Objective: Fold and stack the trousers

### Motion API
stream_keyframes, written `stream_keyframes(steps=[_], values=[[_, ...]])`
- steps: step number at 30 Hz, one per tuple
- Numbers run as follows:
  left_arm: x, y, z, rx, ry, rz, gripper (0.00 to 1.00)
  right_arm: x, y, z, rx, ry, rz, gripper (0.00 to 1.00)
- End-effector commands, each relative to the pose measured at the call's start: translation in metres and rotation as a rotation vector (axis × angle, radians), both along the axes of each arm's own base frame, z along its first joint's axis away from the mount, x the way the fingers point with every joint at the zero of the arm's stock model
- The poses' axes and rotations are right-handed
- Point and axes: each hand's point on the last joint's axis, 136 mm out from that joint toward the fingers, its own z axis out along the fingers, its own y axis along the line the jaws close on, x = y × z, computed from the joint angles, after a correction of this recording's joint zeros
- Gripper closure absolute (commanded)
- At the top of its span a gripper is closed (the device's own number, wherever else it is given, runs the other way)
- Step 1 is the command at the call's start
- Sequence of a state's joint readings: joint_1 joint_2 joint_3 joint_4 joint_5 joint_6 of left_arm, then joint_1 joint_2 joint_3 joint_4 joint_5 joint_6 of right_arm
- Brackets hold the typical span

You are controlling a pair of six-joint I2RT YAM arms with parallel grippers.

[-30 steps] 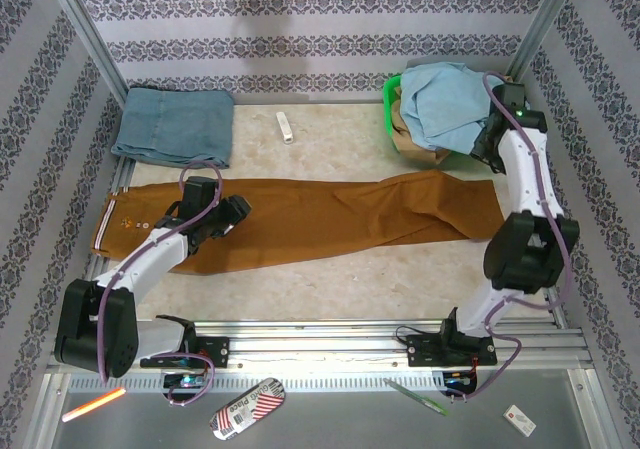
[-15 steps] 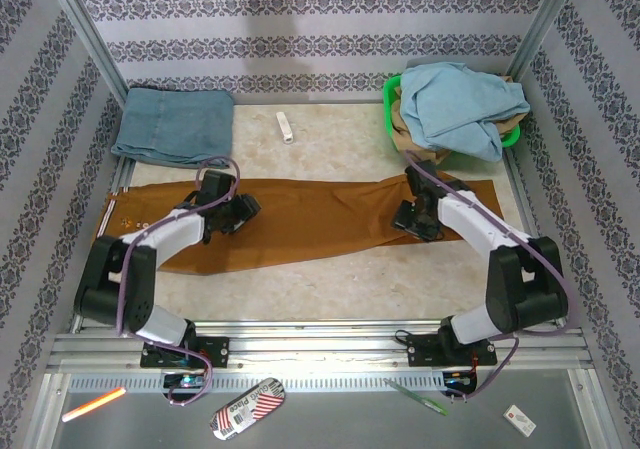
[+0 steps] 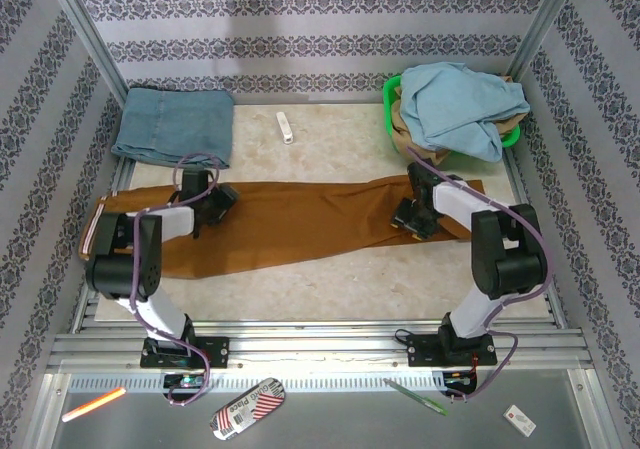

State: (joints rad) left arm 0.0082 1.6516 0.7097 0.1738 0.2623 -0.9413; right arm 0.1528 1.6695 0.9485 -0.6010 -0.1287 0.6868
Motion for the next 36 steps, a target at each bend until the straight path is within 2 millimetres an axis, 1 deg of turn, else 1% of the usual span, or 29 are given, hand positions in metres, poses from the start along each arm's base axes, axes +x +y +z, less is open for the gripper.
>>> stream_keyframes(steps=[1, 4, 6, 8, 10, 12, 14, 15, 18, 20, 22, 24, 27, 29, 32, 34, 35, 36], values=[[-0.058, 0.026, -0.037, 0.003, 0.177, 0.114, 0.54, -0.034, 0.004, 0.002, 0.062, 0.06, -0.026, 0.46], [-0.078, 0.036, -0.03, 0.019, 0.178, 0.136, 0.54, -0.048, 0.009, 0.011, 0.112, 0.06, -0.022, 0.46], [-0.084, 0.041, -0.024, 0.034, 0.173, 0.132, 0.53, -0.049, 0.003, 0.027, 0.102, 0.034, -0.022, 0.46], [-0.083, 0.043, -0.015, 0.035, 0.153, 0.124, 0.52, -0.045, -0.014, 0.047, 0.061, -0.01, -0.047, 0.44], [-0.076, 0.04, -0.006, 0.019, 0.129, 0.104, 0.52, -0.042, -0.039, 0.064, 0.031, -0.056, -0.106, 0.42], [-0.066, 0.034, 0.006, -0.015, 0.092, 0.077, 0.52, -0.041, -0.067, 0.074, 0.015, -0.081, -0.191, 0.41], [-0.061, 0.03, 0.014, -0.039, 0.066, 0.068, 0.52, -0.043, -0.088, 0.078, 0.018, -0.09, -0.262, 0.39], [-0.06, 0.029, 0.017, -0.047, 0.055, 0.067, 0.52, -0.044, -0.096, 0.077, 0.038, -0.091, -0.308, 0.38], [-0.059, 0.026, 0.024, -0.06, 0.033, 0.057, 0.51, -0.042, -0.104, 0.07, 0.174, -0.103, -0.432, 0.36], [-0.059, 0.023, 0.027, -0.072, 0.021, 0.049, 0.51, -0.039, -0.103, 0.065, 0.246, -0.1, -0.49, 0.35], [-0.061, 0.021, 0.028, -0.085, 0.015, 0.046, 0.5, -0.041, -0.101, 0.057, 0.28, -0.083, -0.54, 0.33], [-0.064, 0.02, 0.026, -0.092, 0.014, 0.047, 0.5, -0.041, -0.098, 0.051, 0.317, -0.085, -0.594, 0.29], [-0.068, 0.018, 0.023, -0.106, 0.015, 0.051, 0.5, -0.042, -0.101, 0.041, 0.324, -0.078, -0.671, 0.28], [-0.067, 0.017, 0.023, -0.115, 0.011, 0.05, 0.5, -0.044, -0.106, 0.035, 0.299, -0.061, -0.71, 0.28], [-0.067, 0.016, 0.026, -0.12, 0.004, 0.045, 0.5, -0.041, -0.113, 0.027, 0.275, -0.055, -0.734, 0.28], [-0.067, 0.016, 0.027, -0.118, -0.001, 0.049, 0.5, -0.038, -0.12, 0.02, 0.249, -0.054, -0.745, 0.34], [-0.066, 0.017, 0.029, -0.119, -0.006, 0.051, 0.5, -0.035, -0.125, 0.017, 0.232, -0.059, -0.748, 0.4], [-0.066, 0.017, 0.03, -0.12, -0.008, 0.051, 0.5, -0.03, -0.128, 0.016, 0.231, -0.073, -0.748, 0.52]])
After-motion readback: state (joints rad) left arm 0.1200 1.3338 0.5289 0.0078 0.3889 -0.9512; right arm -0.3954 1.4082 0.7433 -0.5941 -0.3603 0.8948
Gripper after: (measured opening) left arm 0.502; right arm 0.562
